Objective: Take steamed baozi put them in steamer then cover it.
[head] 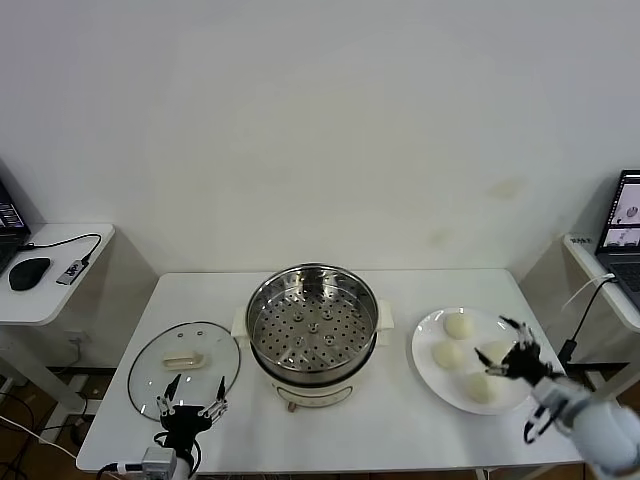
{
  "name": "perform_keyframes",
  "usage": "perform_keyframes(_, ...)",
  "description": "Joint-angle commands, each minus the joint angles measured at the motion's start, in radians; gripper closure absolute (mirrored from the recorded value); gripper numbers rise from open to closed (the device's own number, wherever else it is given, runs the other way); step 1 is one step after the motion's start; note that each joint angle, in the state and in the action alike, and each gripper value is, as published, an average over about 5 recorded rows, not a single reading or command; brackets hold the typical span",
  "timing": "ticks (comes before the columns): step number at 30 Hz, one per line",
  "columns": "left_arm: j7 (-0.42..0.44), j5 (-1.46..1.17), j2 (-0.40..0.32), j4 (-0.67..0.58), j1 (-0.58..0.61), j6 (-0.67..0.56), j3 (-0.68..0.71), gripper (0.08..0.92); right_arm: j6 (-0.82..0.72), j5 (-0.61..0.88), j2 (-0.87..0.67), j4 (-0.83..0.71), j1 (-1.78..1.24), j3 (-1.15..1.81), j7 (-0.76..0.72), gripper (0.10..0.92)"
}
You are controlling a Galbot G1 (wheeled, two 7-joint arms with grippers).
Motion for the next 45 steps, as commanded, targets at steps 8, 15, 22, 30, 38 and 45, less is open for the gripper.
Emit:
perform_keyframes(8, -0.012, 0.045, 0.016, 0.008, -0.03, 0.018, -0.003, 0.177, -0.035, -0.013, -0.172, -0.329, 0.863, -0.814, -0.504, 0.203)
perform_keyframes(15, -0.013, 0.06, 0.013, 0.011, -0.029, -0.001, -0.01, 0.177, -0.045, 0.015, -0.066, -0.445, 1.002, -1.017, -0.529, 0.203)
perform_keyframes(22, -0.013, 0.061, 0.012, 0.007, -0.029, -0.009, -0.021, 0.177, -0.063, 0.011, 0.017, -0.525, 1.015, -1.08, -0.504, 0.203)
perform_keyframes(30, -0.013, 0.067, 0.015, 0.006, -0.021, -0.016, -0.032, 0.177, -0.078, -0.009, 0.1, -0.601, 1.001, -1.082, -0.466, 0.203)
perform_keyframes(38, -0.012, 0.071, 0.015, 0.006, -0.021, -0.034, -0.043, 0.177, -0.079, -0.029, 0.159, -0.664, 0.986, -1.058, -0.447, 0.203)
perform_keyframes(45, -0.012, 0.075, 0.016, 0.008, -0.023, -0.04, -0.045, 0.177, -0.085, -0.076, 0.189, -0.707, 0.978, -1.034, -0.432, 0.226)
